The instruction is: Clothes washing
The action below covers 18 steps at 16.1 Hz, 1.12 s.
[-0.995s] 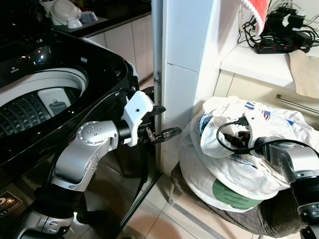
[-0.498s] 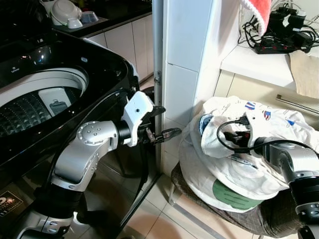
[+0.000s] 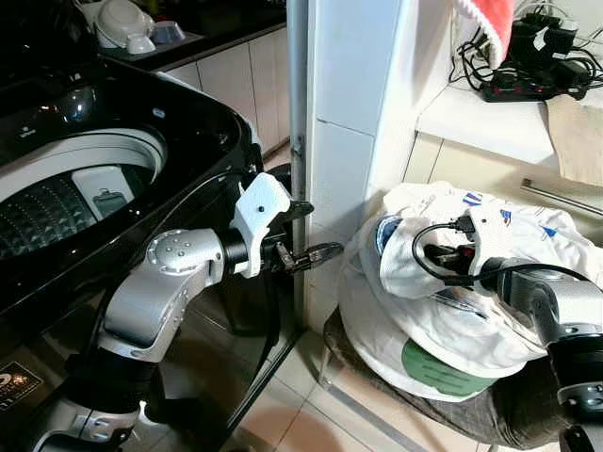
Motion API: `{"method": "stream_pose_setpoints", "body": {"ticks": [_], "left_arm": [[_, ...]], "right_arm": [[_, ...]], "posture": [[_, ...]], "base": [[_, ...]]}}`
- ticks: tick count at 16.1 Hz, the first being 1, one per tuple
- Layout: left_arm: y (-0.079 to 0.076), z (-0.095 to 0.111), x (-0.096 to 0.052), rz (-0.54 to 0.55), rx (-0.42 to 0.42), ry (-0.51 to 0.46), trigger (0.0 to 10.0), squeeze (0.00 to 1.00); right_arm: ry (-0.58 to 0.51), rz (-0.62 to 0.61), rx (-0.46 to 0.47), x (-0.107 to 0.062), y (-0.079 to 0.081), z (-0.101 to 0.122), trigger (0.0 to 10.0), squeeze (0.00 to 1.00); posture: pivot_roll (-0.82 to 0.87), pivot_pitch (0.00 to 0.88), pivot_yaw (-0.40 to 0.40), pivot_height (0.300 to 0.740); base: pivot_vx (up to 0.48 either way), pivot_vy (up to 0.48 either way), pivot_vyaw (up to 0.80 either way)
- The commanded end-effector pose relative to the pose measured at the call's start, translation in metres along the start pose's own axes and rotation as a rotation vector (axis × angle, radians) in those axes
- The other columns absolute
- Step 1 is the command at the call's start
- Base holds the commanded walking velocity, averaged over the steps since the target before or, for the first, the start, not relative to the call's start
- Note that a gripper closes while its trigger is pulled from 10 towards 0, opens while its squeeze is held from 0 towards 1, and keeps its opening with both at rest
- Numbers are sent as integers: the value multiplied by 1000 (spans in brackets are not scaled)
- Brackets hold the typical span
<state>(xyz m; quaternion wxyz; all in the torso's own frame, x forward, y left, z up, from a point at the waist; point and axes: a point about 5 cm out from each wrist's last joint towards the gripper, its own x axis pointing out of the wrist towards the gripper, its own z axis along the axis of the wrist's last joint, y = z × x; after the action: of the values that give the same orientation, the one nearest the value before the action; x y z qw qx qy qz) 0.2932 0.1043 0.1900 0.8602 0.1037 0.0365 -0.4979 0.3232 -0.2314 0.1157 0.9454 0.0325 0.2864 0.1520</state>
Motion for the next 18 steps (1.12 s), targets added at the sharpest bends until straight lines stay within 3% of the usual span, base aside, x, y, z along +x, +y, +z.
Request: {"method": "stream_pose_setpoints", "body": {"ticks": [1,3,5,7,9,10,11,13,17,18], "left_arm": [[0,4,0,12,14,-13,10000,0],[6,10,4,74,26,-57,10000,0],[18,25,11,181,34,-158,10000,0],[24,42,15,230,35,-254,10000,0],[29,79,22,276,9,-468,10000,0],[31,98,21,280,-52,-604,10000,0],[31,107,20,267,-96,-676,10000,0],[25,113,23,195,-131,-724,10000,0],[-9,106,35,-91,-280,-754,10000,0],[-16,96,42,-110,-254,-687,10000,0]], "right_arm": [[-93,67,28,-7,7,20,0,0],[-227,189,48,-19,23,52,0,0],[-378,315,40,-39,44,93,0,0],[-477,396,40,-53,58,121,0,0],[-667,575,64,-86,85,166,0,0],[-739,662,82,-102,95,182,0,0],[-764,696,87,-108,99,187,0,0],[-771,721,108,-111,102,189,0,0],[-770,776,150,-117,110,188,0,0],[-764,781,158,-118,111,187,0,0]], "posture": [[-45,0,21,740],[-49,0,22,740],[-59,0,23,740],[-63,0,18,740],[-66,0,11,740],[-69,0,12,740],[-69,0,12,740],[-69,0,12,740],[-71,0,11,740],[-70,0,10,740]], "base": [[0,0,0],[0,0,0],[0,0,0],[0,0,0],[0,0,0],[0,0,0],[0,0,0],[0,0,0],[0,0,0],[0,0,0]]}}
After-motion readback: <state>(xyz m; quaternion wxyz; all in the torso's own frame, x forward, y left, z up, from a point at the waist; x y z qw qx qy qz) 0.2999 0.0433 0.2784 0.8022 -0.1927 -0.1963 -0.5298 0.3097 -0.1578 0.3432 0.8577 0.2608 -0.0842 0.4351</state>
